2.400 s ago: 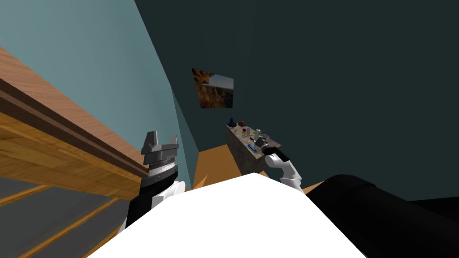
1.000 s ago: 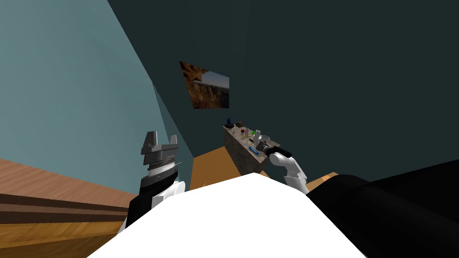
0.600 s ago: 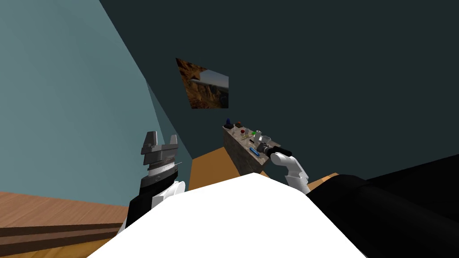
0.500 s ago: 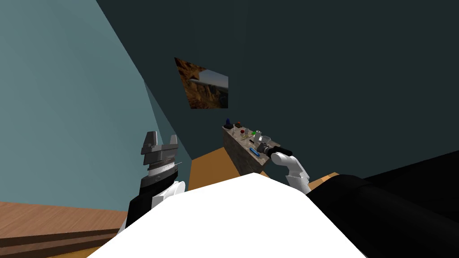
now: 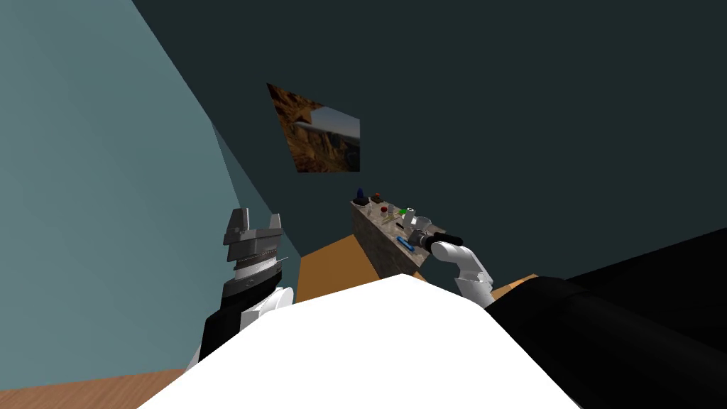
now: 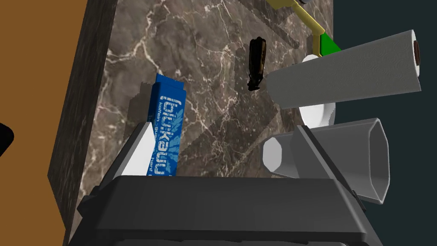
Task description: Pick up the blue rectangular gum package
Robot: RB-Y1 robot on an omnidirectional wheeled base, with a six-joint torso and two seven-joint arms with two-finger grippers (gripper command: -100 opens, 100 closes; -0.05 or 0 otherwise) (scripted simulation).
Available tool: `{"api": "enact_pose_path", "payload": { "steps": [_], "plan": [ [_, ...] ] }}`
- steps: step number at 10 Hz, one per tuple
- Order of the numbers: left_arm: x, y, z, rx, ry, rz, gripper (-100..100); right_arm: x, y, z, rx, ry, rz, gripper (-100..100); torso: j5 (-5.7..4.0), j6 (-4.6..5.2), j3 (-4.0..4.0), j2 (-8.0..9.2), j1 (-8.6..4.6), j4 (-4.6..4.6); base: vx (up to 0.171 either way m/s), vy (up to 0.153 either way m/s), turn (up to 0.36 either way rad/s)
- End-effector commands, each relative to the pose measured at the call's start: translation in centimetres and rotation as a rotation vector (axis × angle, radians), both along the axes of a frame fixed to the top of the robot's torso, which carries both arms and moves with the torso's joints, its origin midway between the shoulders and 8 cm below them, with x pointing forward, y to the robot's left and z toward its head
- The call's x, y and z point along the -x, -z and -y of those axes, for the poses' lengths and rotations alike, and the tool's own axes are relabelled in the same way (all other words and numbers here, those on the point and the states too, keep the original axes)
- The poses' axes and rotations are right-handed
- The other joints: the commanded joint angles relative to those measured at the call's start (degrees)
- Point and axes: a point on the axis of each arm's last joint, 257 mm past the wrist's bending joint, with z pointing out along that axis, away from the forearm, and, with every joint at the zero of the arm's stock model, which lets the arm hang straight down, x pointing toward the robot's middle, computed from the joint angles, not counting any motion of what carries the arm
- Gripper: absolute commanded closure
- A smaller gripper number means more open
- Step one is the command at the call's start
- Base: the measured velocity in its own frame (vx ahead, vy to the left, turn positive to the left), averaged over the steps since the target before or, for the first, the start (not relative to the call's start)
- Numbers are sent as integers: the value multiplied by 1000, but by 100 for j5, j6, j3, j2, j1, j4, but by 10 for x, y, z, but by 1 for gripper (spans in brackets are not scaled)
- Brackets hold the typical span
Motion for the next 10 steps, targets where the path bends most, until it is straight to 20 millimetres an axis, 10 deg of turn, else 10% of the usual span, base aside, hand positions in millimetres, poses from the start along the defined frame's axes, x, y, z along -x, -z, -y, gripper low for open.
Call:
{"api": "enact_pose_path", "payload": {
  "steps": [1, 10],
  "plan": [
    [0, 0, 0, 0, 0, 0, 0, 9, 7, 4, -34, 16, -44, -100, 0, 0, 0, 0, 0, 0, 128, 28, -120],
    [0, 0, 0, 0, 0, 0, 0, 56, 46, 6, -138, 60, -277, -100, -1, 1, -13, -24, -3, -5, 98, 18, -60]
  ]
}}
